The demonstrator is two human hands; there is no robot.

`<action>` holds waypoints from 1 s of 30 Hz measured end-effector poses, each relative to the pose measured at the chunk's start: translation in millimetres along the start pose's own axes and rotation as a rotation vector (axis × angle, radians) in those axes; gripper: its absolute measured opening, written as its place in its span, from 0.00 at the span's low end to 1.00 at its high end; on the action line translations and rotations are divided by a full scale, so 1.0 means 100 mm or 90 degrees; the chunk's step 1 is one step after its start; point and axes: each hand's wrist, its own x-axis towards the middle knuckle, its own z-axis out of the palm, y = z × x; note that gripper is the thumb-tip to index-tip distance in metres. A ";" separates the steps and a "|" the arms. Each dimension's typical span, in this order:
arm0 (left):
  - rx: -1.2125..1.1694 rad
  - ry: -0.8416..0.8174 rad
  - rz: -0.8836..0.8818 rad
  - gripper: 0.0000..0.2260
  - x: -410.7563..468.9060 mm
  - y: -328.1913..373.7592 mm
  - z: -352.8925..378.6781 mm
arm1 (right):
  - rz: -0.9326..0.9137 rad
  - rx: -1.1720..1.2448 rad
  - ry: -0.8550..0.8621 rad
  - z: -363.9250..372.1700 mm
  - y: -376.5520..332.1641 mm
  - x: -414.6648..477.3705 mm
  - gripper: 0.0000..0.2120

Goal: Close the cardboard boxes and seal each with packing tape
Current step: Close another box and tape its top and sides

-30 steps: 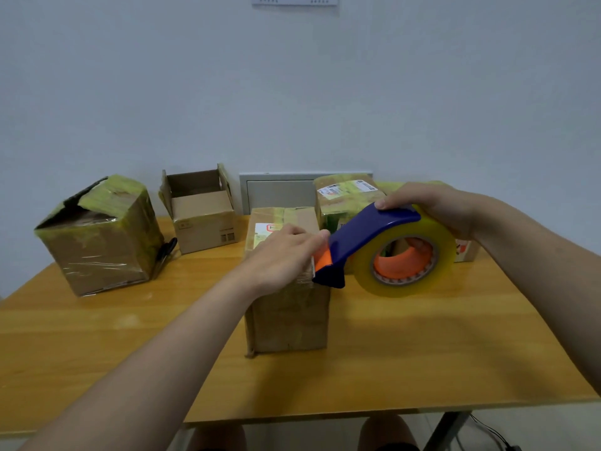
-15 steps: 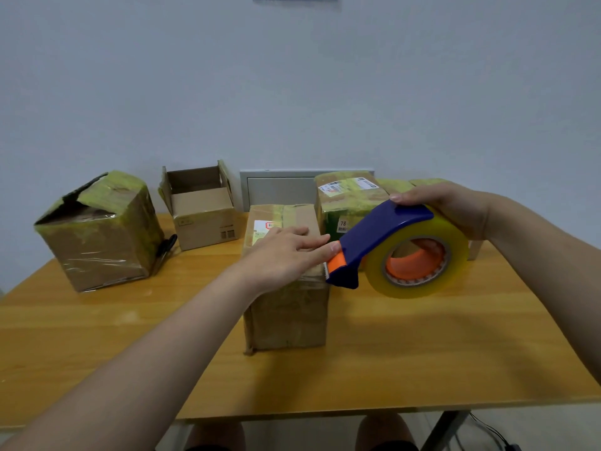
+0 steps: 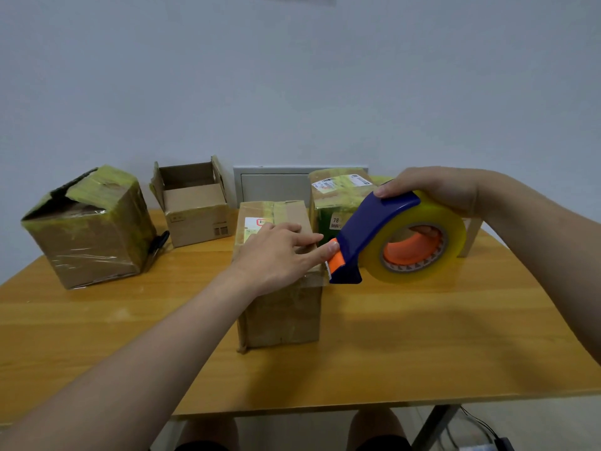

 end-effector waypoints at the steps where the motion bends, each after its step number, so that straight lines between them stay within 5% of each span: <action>1: 0.002 -0.007 0.004 0.39 -0.01 0.00 -0.01 | -0.004 -0.035 0.012 0.03 -0.04 0.01 0.18; 13: 0.116 -0.004 0.018 0.40 -0.06 0.05 0.00 | 0.024 -0.326 0.056 0.37 -0.06 0.19 0.20; 23: 0.094 -0.081 0.072 0.41 -0.03 -0.06 -0.27 | -0.079 -0.117 0.447 0.23 -0.23 0.14 0.23; 30: 0.278 0.190 0.206 0.39 -0.12 -0.14 -0.01 | -0.133 0.205 0.587 0.98 -0.26 0.63 0.29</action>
